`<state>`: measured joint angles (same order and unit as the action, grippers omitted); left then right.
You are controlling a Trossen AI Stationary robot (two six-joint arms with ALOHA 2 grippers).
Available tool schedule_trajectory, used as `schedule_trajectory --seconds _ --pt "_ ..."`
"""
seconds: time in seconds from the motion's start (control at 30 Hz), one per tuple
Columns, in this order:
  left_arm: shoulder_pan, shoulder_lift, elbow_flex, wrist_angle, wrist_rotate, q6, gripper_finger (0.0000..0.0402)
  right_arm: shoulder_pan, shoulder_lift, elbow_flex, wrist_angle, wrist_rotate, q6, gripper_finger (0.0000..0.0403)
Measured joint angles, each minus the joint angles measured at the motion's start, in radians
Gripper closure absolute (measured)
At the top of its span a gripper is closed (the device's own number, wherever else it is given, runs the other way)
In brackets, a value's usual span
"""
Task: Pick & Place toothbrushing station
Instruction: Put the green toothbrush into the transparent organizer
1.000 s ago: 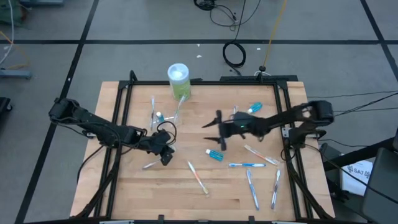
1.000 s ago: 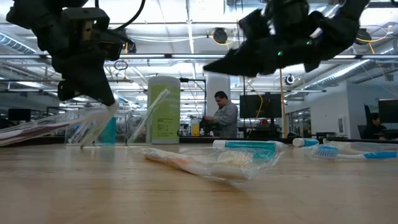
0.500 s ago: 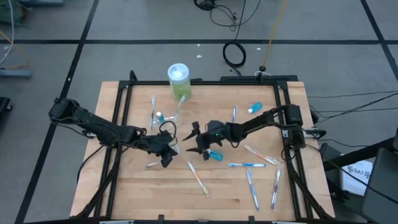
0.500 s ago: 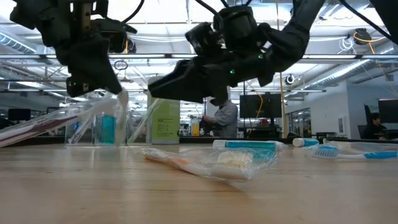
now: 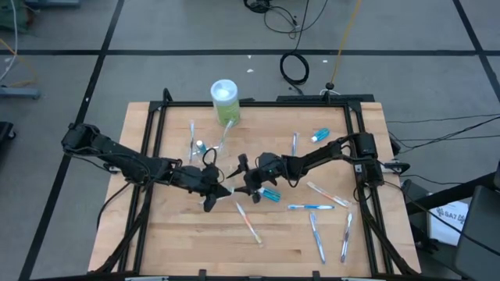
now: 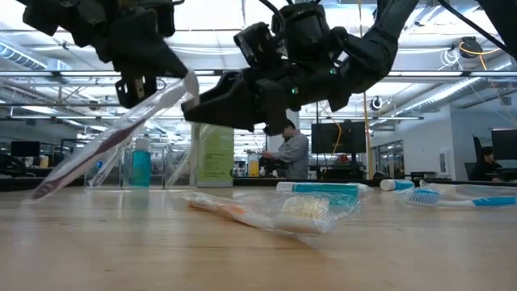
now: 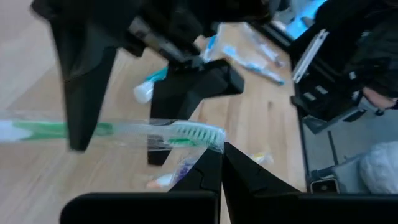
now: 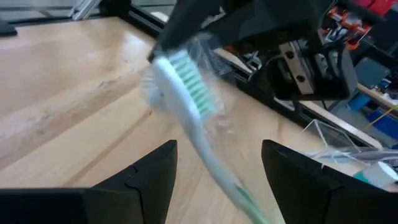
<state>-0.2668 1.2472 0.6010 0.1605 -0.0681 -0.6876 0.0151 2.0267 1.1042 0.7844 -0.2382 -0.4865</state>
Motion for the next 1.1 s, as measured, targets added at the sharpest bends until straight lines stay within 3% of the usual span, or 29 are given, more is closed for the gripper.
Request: schedule_trajectory --seconds 0.2,0.63,0.9,1.1 --pt "0.000 0.000 0.000 -0.011 0.000 0.002 0.0399 -0.002 0.001 -0.001 -0.017 0.003 0.002 0.0203" --pt "0.001 0.000 0.000 -0.042 -0.011 -0.016 0.0393 -0.027 0.001 -0.002 -0.024 0.002 0.024 0.0383" --pt "0.002 0.000 0.000 -0.140 -0.051 -0.062 0.0395 -0.025 -0.011 -0.002 -0.093 0.133 -0.056 0.0374" --pt "0.006 0.000 0.000 -0.197 -0.057 -0.096 0.0399 -0.038 -0.011 -0.002 -0.122 0.142 -0.066 0.0389"
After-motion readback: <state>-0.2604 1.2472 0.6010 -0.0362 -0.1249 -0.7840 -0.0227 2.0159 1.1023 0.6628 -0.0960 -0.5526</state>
